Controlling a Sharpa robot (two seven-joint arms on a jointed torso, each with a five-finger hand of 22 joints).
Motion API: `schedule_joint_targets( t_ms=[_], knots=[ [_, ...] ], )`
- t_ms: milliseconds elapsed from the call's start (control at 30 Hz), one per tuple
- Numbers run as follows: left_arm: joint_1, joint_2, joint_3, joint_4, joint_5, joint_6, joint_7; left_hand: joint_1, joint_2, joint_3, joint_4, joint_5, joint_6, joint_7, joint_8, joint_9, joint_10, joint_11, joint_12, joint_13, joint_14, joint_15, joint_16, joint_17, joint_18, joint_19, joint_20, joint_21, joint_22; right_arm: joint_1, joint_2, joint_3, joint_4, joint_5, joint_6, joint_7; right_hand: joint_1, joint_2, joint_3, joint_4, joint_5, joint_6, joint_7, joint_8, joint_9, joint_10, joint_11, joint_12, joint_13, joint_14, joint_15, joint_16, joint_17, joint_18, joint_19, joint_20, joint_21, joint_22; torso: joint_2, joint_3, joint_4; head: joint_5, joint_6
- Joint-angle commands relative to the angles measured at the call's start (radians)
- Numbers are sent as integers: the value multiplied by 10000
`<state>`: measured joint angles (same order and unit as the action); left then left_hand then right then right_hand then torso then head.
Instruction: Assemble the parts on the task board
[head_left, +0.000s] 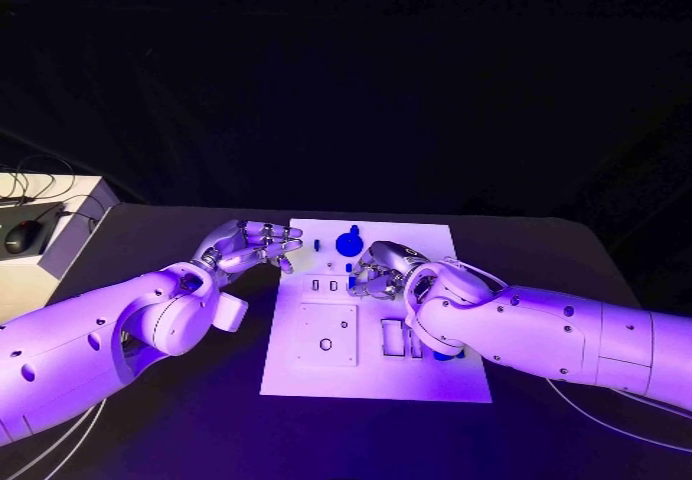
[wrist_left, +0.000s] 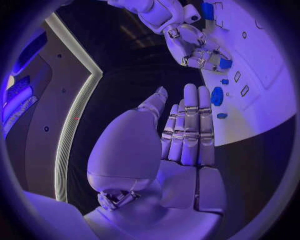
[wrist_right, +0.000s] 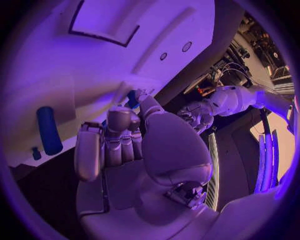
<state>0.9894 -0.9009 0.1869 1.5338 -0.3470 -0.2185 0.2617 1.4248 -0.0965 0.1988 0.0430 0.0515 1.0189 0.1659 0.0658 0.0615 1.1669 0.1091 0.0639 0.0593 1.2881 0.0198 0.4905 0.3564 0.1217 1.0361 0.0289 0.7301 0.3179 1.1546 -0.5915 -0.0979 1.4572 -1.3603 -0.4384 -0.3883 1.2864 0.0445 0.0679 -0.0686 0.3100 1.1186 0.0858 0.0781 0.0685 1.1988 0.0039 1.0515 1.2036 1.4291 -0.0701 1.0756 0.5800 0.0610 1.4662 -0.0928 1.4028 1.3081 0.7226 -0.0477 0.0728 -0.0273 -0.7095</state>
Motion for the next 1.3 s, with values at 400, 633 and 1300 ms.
schedule_joint_targets(
  t_ms=[400, 633, 1300],
  knots=[
    [4, 15, 7, -3, -29, 72, 17, 69, 5, -31, -9, -26, 2, 40, -31, 13, -19, -11, -55, -7, -58, 24, -33, -10, 66, -31, -23, 62, -17, -62, -47, -5, 43, -574, 48, -191, -112, -31, -42, 111, 8, 164, 168, 59, 6, 38, -27, -58, 3, -27, -55, -46, -22, -171, 908, -44, -12, 1705, 5, 11, -18, 6, 0],
    [3, 19, 6, -17, -29, 134, 21, 69, 5, -31, -9, -26, 2, 40, -31, 13, -19, -11, -55, -7, -58, 24, -33, -10, 66, -31, -23, 62, -17, -84, -48, -5, 3, -689, -7, -219, -165, -108, -102, 166, -60, 102, 199, 23, 2, 30, -5, -60, 0, -33, -41, -43, -29, -169, 907, -37, -9, 1702, -2, 1, -10, -8, 1],
    [3, 14, 6, -25, -29, 192, 5, 67, 1, -49, 12, -25, -6, 37, -31, 13, -29, -9, -55, -7, -66, 28, -37, -18, 63, -32, -18, 54, -51, -132, 30, -6, -110, -778, -177, -219, -263, -384, -310, 387, -130, -117, 305, -41, 4, -84, 69, -147, -83, -49, 13, -27, -27, -151, 906, 20, -1, 1700, 3, -3, -10, -27, -8]
  ],
)
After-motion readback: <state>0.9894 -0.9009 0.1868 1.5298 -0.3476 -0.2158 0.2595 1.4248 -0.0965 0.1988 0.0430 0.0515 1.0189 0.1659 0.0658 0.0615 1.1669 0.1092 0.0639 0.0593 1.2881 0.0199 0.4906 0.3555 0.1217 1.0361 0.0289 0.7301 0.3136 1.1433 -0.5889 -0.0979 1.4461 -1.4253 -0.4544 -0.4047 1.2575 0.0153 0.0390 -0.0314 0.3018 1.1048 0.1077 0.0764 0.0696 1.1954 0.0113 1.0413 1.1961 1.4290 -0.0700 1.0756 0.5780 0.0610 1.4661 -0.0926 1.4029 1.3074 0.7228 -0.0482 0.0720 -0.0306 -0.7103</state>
